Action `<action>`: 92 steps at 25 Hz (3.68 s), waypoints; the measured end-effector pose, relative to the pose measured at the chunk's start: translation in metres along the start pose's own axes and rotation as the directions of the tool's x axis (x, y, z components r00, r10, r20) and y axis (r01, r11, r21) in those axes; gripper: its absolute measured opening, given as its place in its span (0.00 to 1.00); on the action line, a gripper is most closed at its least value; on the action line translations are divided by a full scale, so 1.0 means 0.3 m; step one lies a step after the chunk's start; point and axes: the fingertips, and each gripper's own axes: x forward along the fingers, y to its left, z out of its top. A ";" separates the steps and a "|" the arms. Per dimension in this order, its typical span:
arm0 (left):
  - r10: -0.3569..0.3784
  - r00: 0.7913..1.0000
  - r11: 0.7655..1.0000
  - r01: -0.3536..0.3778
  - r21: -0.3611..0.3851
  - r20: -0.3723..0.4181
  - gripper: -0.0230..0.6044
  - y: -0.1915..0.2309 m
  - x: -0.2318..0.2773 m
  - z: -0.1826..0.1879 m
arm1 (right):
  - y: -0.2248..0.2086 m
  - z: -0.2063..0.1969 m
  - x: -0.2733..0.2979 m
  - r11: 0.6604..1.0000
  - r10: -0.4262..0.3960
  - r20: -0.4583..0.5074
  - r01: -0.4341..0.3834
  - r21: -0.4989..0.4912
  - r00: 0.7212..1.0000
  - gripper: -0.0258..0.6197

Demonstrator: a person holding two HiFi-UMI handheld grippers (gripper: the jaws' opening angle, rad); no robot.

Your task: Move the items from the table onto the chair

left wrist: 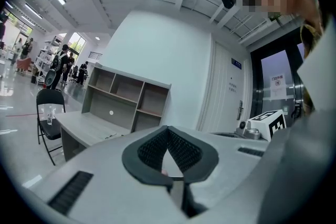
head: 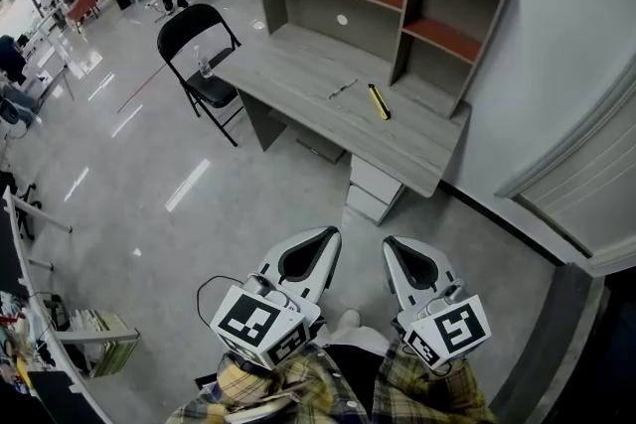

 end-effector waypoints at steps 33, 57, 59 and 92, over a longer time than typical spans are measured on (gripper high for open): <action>-0.003 1.000 0.998 0.002 -0.056 -0.018 0.04 1.243 0.177 0.276 | -0.122 0.042 1.194 0.989 -0.139 -0.091 0.143 0.036 0.986 0.07; -0.063 0.997 0.998 0.062 0.015 0.038 0.04 1.640 1.015 0.634 | -0.810 0.249 1.814 0.993 -0.117 -0.042 0.117 -0.009 0.992 0.07; -0.082 0.996 0.996 0.082 0.019 0.033 0.04 1.653 1.056 0.645 | -0.839 0.240 1.832 0.991 -0.134 -0.048 0.134 -0.001 0.990 0.07; -0.610 0.711 0.762 0.648 -0.010 -0.349 0.04 1.809 1.533 0.559 | -1.055 0.133 1.973 0.660 -0.719 -0.173 0.740 0.129 0.673 0.07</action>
